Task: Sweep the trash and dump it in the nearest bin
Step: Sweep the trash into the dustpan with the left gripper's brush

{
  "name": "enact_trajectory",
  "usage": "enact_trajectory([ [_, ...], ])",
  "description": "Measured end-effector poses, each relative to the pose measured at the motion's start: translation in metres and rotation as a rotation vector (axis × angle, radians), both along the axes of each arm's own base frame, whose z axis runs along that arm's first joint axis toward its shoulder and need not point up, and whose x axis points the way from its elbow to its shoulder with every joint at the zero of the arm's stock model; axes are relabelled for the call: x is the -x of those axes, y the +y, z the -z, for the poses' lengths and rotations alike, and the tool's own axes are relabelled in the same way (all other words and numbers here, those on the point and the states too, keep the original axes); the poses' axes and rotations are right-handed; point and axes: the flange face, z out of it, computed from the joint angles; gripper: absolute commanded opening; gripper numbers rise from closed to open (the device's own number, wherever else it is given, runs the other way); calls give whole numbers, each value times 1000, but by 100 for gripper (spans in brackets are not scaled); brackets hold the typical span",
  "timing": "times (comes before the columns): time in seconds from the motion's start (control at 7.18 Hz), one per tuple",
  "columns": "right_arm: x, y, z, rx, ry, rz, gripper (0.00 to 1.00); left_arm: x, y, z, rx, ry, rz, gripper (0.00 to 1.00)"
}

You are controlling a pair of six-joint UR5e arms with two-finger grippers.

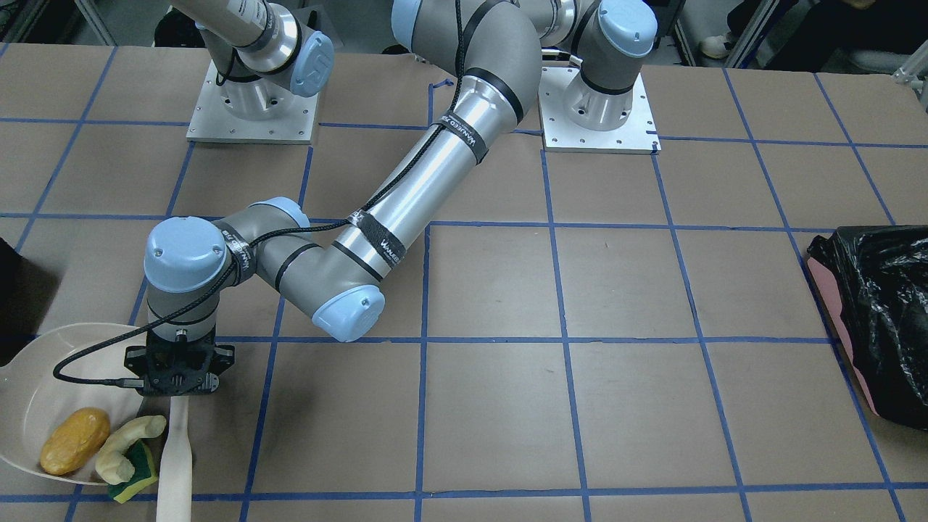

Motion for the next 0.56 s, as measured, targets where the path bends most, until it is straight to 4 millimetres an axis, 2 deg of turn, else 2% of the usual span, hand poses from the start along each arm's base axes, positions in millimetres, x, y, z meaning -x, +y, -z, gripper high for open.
enact_trajectory([
  [0.28,-4,-1,-1,1,-1,11,0,4,-2,1,18,3,38,0],
  [0.56,-11,-3,-1,2,-1,8,0,18,11,1,31,23,81,0],
])
